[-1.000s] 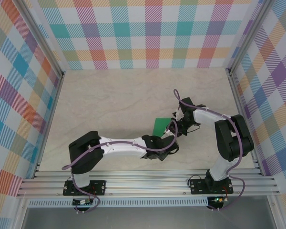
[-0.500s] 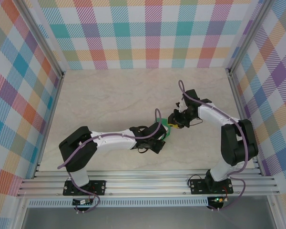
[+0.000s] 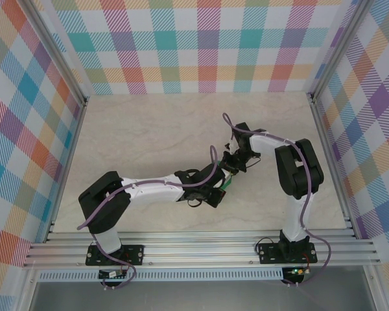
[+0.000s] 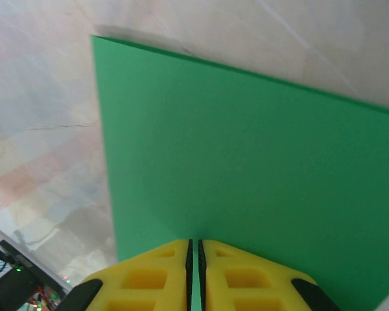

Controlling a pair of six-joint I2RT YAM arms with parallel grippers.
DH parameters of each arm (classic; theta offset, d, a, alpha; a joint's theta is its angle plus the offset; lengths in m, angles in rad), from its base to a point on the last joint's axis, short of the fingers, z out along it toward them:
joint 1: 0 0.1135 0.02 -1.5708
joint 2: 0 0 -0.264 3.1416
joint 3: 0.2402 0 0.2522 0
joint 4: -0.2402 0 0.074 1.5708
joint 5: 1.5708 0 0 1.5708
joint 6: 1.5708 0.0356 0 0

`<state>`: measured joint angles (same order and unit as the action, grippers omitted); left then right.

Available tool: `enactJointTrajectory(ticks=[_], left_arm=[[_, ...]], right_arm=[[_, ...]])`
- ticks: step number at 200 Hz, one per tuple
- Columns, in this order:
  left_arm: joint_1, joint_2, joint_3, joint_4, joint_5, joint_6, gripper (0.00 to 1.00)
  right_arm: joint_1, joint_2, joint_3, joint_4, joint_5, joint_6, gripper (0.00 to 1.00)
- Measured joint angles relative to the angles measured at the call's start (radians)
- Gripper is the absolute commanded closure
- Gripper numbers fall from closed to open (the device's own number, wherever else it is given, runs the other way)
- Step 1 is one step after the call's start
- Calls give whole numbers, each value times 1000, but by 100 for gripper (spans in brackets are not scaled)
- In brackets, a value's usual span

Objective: Fold a paper plane with a square sheet of paper (pick it up from the middle)
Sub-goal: Third fold the triangle at the center of the table.

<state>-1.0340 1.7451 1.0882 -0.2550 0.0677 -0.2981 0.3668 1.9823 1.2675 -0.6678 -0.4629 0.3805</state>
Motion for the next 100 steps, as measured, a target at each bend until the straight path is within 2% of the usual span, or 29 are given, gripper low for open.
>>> enactJointTrajectory(ticks=[100], left_arm=[[75,26,41,-14,68,34,100]], right_arm=[[10,43,46,-56,21,-137,86]])
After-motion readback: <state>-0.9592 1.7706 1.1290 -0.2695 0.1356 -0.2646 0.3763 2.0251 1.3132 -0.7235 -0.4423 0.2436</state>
